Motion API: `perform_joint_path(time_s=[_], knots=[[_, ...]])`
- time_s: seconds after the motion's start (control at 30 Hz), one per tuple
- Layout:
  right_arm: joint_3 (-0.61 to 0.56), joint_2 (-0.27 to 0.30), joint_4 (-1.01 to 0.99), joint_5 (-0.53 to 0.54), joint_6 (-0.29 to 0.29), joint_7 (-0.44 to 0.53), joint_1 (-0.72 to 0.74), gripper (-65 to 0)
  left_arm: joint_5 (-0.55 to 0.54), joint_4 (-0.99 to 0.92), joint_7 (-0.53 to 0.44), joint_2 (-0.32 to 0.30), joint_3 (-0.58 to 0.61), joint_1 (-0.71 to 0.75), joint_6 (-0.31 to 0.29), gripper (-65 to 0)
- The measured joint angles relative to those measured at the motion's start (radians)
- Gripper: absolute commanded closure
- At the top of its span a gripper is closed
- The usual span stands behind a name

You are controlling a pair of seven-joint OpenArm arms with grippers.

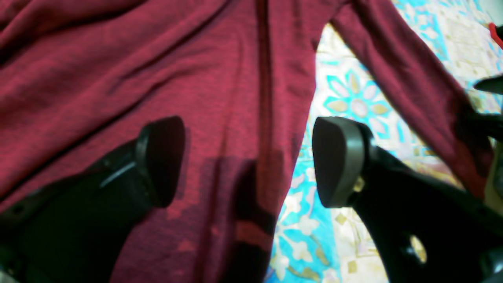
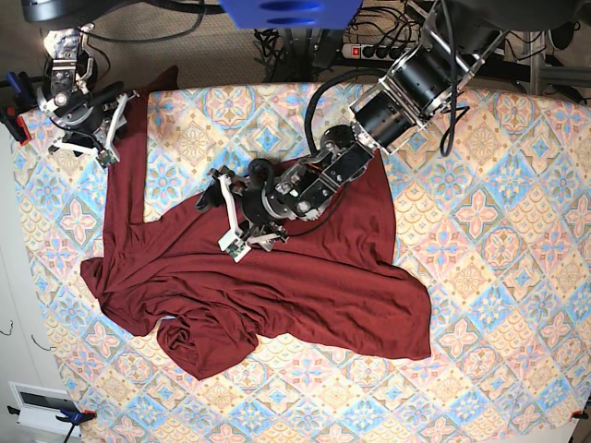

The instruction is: Layout the t-shirt on the table in an organized manner, then fold the t-shirt properly

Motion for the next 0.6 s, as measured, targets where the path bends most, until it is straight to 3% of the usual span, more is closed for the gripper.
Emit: perform_joint_path(time_s=[0.33,0.6], knots=[[-0.003,0.000,-0.001,0.000,0.001,-0.004,-0.015,-22.8,0.002,0.051,0.003,-0.034,0.001,0.007,0.004,-48.9],[-0.003,0.000,-0.003,0.004,0.001,-0.075,-0.013,-22.4,0.002,0.051,0.003,-0.033,0.001,0.008,0.003,-48.9]])
